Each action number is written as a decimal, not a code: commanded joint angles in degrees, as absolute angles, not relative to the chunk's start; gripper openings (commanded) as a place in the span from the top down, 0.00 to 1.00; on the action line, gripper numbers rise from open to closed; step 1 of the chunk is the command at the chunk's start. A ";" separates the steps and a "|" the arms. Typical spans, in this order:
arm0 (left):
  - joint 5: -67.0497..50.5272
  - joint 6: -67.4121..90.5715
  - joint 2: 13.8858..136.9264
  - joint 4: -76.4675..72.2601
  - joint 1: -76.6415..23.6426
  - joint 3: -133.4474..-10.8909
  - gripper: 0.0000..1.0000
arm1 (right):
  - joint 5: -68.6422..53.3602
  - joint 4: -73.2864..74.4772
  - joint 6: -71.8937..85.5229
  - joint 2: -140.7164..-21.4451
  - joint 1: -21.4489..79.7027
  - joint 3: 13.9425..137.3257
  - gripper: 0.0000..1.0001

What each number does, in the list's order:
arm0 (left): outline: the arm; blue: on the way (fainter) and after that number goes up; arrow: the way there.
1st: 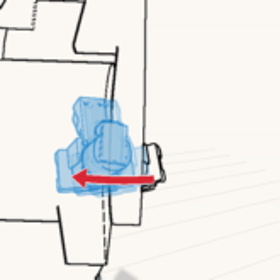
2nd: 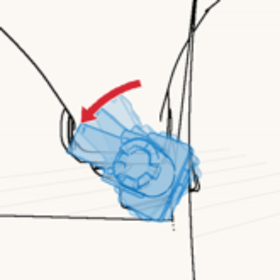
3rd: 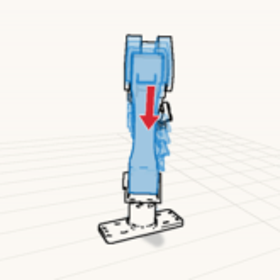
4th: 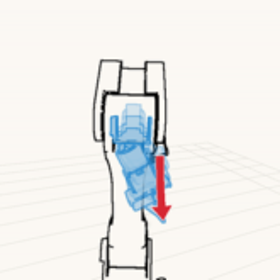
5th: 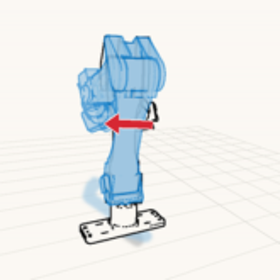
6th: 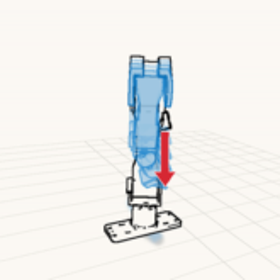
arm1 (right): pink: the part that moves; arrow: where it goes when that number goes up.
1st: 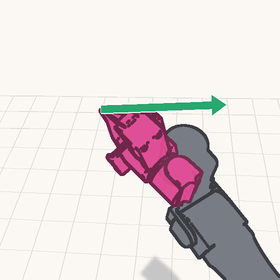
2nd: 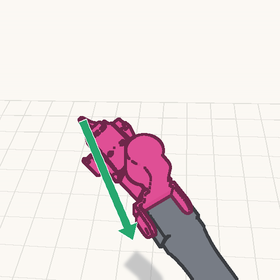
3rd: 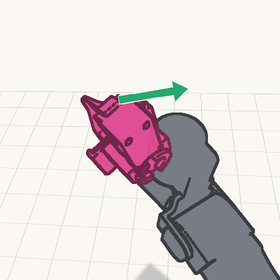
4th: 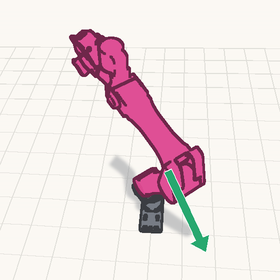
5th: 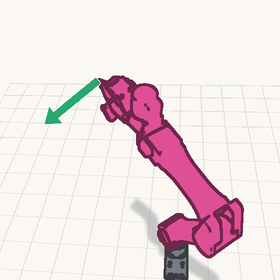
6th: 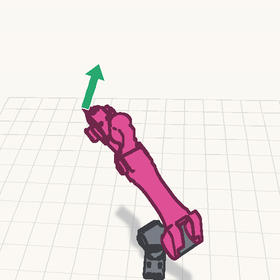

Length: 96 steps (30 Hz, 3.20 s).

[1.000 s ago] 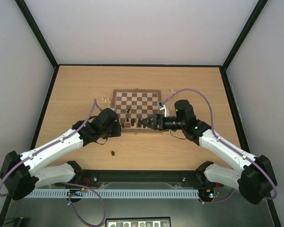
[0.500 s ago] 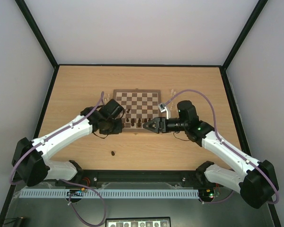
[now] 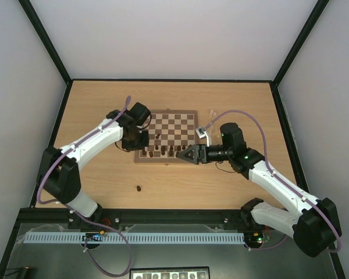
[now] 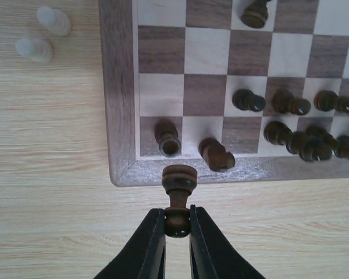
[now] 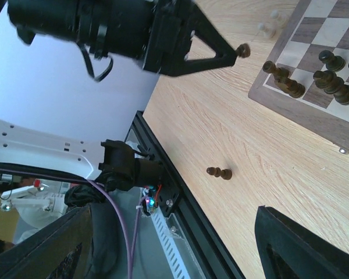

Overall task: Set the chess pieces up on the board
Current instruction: Place the chess piece on the chessboard, then pick up the chess piece at the center of the board.

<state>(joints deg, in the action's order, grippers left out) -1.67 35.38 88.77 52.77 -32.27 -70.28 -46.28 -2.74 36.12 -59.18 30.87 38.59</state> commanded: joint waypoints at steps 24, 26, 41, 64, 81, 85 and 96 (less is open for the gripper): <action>-16.27 28.29 111.18 59.30 -22.50 -87.35 0.88 | -51.13 -2.87 35.04 -57.31 29.53 36.01 0.23; -16.49 28.25 111.63 59.21 -22.52 -87.66 0.87 | -51.01 -2.84 35.05 -57.29 29.53 35.88 0.23; -16.70 28.59 113.85 59.44 -22.28 -90.88 0.83 | -51.29 -3.32 35.07 -57.13 29.53 35.66 0.23; -12.58 36.18 67.29 37.22 -25.05 -64.91 0.18 | -21.44 10.66 28.21 -62.22 47.37 43.67 0.35; -3.66 37.37 35.86 37.14 -24.97 -57.99 0.01 | 16.79 22.25 33.08 -95.50 77.39 69.84 0.46; -3.17 36.92 33.64 39.10 -25.02 -58.71 0.01 | 18.37 24.47 33.40 -102.86 78.93 76.31 0.51; -1.26 36.37 30.72 40.89 -25.03 -60.11 0.01 | 18.60 29.26 33.60 -115.63 79.97 86.82 0.57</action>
<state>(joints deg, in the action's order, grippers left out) -2.48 36.64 31.31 39.72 -25.32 -58.98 16.19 23.73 32.64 -113.08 79.53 83.57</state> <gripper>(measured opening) 0.992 0.446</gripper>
